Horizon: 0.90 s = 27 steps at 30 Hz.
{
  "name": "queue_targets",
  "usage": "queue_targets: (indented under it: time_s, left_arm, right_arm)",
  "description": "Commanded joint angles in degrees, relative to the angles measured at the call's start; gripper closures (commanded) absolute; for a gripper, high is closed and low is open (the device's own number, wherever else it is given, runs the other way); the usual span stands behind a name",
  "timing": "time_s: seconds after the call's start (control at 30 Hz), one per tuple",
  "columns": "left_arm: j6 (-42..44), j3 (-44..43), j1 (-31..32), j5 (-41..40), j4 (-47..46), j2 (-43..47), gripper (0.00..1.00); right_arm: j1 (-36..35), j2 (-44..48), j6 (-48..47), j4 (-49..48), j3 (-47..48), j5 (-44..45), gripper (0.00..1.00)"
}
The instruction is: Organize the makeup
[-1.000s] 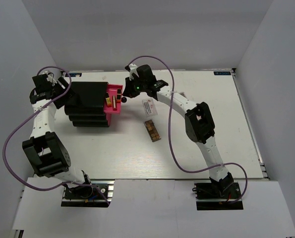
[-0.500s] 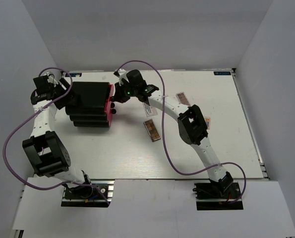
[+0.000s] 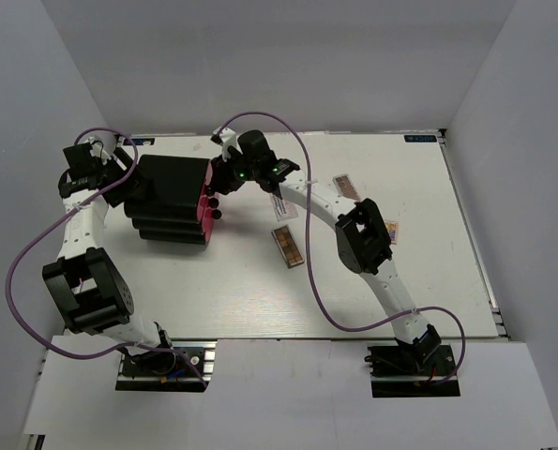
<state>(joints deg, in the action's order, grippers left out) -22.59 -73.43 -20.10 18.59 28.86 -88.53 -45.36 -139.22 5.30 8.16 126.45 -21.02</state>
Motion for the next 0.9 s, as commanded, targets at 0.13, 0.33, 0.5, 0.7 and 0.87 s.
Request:
queue_targets:
  time_s: [0.13, 0.33, 0.5, 0.7, 0.87]
  left_arm:
    - [-1.6, 1.1, 0.8, 2.1, 2.3, 0.2, 0.16]
    - [-4.6, -2.2, 0.8, -3.3, 4.0, 0.0, 0.13]
    - [-7.6, -3.9, -0.5, -5.8, 4.0, 1.1, 0.11]
    - [-8.4, -4.2, -1.0, -4.4, 3.7, 2.3, 0.1]
    - [-8.2, -2.5, -1.0, -3.3, 2.9, 3.4, 0.1]
  right_arm:
    - [-2.2, 0.4, -1.9, -2.9, 2.5, -0.8, 0.55]
    - [-1.2, 4.3, -2.6, -1.4, -2.6, 6.1, 0.59]
    - [1.1, 8.6, -3.2, -1.7, -7.5, 5.9, 0.59]
    - [3.1, 11.2, -2.1, -2.9, -13.9, -2.9, 0.49]
    - [3.4, 9.2, 1.5, -3.6, -13.7, -11.5, 0.37]
